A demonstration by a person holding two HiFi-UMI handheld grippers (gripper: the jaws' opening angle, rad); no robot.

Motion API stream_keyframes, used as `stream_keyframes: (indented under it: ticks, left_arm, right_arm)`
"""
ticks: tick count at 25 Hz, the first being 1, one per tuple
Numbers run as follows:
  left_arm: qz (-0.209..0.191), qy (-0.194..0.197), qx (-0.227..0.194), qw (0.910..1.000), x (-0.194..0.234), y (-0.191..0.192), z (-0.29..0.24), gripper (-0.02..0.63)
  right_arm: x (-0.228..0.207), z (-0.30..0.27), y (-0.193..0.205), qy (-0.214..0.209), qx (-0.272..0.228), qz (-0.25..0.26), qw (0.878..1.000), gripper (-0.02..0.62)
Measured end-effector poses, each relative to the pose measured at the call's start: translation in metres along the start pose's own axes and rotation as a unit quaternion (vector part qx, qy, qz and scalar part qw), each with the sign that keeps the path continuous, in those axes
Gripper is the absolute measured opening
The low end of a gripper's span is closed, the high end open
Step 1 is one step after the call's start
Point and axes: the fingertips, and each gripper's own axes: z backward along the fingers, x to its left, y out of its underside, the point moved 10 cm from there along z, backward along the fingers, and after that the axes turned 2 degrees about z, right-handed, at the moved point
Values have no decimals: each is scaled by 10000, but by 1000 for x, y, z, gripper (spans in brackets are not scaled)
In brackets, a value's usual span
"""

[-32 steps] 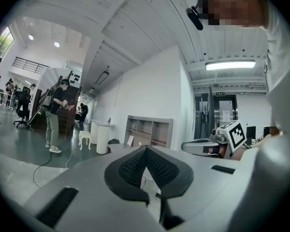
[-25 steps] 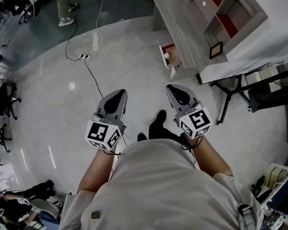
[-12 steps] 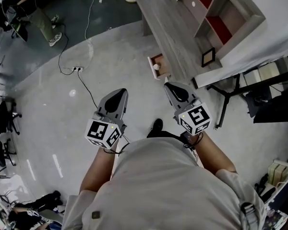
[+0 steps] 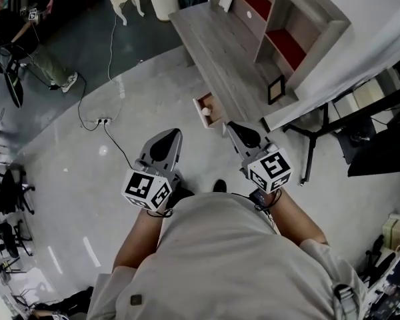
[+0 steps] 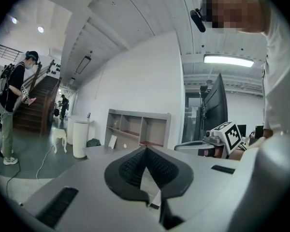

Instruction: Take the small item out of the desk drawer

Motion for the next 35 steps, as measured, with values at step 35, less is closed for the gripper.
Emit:
stream_keyframes:
  ticks: [35]
  left_arm:
    - [55, 2229, 607, 9729, 265, -40, -155, 15]
  right_arm:
    - [-23, -192, -31, 2384, 506, -453, 9688, 21]
